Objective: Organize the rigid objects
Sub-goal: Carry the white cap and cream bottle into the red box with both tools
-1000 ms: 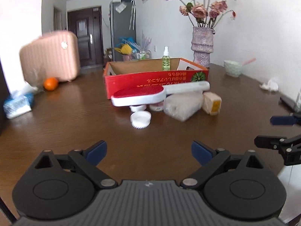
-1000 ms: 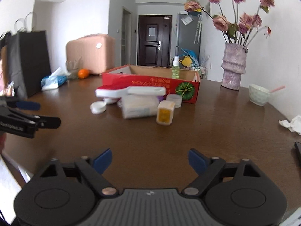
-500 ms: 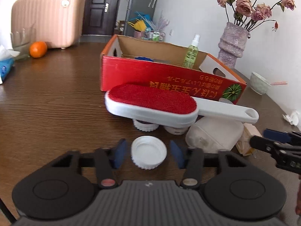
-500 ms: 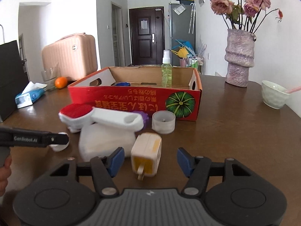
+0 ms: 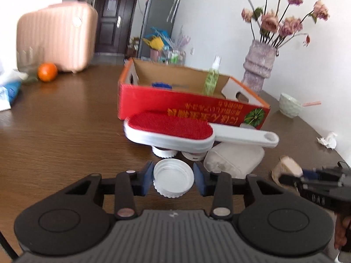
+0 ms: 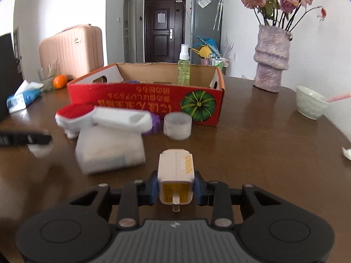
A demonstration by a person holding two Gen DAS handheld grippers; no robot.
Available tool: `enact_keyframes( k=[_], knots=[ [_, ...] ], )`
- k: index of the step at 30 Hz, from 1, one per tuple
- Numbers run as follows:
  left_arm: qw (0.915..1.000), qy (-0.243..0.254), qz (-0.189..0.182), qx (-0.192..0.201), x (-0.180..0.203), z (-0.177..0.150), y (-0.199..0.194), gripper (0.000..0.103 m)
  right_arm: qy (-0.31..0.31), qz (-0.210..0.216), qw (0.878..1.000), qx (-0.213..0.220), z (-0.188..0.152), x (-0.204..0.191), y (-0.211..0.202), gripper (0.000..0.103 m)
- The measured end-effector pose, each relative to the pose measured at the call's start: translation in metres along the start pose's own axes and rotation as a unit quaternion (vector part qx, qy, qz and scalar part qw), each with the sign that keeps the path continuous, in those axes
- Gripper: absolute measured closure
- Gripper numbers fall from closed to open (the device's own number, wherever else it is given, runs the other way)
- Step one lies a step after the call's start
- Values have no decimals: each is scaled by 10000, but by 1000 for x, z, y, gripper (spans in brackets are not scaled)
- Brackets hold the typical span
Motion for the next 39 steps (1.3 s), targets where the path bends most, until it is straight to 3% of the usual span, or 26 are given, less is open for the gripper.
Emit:
enact_keyframes(
  k=[6, 9, 13, 19, 31, 39],
  knots=[
    [9992, -30, 223, 316, -10, 1, -64, 63, -105, 270, 9996, -47, -34, -30, -57, 72],
    [9984, -170, 292, 450, -15, -3, -95, 63, -51, 465, 9989, -96, -42, -42, -70, 72],
    [9966, -197, 364, 718, -20, -7, -144, 63, -55, 411, 9991, -28, -46, -50, -75, 72],
    [9922, -214, 555, 1099, -37, -22, -212, 63, 23, 447, 9980, 447, -41, -65, -114, 72],
    [9914, -267, 371, 1226, -40, -37, -244, 63, -18, 208, 9925, 1202, -9, -62, -189, 73],
    [9923, -43, 270, 1208, -28, -15, -215, 63, 19, 216, 9903, 1372, 25, -45, -175, 73]
  ],
)
Point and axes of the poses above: each gripper's, at about its wrist camera, not at the fingertips, and y roughly the way its jaws point, x to its right, z to its top, the point moved 8 cm from there along y, roughly the way its jaws point, and after that the axes turned 4 degrees about x, right-handed, at the moved point
